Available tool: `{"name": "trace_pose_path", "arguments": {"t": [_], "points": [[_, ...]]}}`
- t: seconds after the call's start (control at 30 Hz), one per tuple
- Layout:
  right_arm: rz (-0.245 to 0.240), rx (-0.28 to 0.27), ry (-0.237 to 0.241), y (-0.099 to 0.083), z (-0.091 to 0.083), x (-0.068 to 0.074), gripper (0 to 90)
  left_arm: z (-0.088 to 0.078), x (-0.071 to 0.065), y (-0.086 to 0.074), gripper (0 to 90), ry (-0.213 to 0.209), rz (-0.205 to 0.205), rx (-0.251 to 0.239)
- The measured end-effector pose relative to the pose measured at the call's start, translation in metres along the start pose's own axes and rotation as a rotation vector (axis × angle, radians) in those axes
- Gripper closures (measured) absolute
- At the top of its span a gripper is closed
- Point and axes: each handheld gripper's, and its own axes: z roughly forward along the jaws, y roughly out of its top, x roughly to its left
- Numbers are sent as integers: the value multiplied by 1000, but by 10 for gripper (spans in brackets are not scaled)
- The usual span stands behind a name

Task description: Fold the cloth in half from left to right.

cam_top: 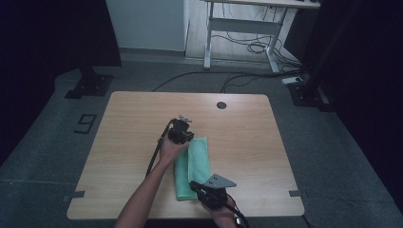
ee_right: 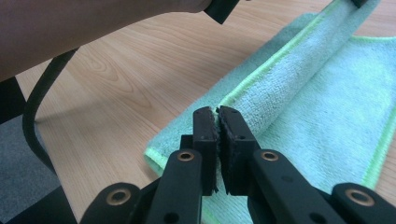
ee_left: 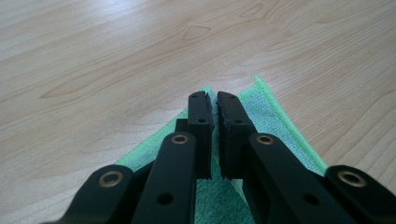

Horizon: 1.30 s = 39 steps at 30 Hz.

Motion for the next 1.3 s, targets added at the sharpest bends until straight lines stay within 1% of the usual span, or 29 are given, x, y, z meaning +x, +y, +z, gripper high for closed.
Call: {"name": "trace_pose_path", "arguments": {"t": [0.2,0.47,0.63,0.97,1.13,1.3], "points": [[9,12,-13,-4,-2,-4,852,6,-3,-1,849,4,4,9],[9,31,-17,-9,-4,-8,850,14,-10,-1,845,-4,25,25],[31,42,-22,-15,-5,-13,847,18,-12,-1,844,-2,24,30],[37,46,-27,-18,-8,-16,840,23,-18,1,838,-3,33,30],[47,56,-28,-20,-7,-18,836,24,-21,1,836,-4,40,32],[48,64,-27,-21,-6,-19,834,24,-24,3,831,-6,49,32]]}}
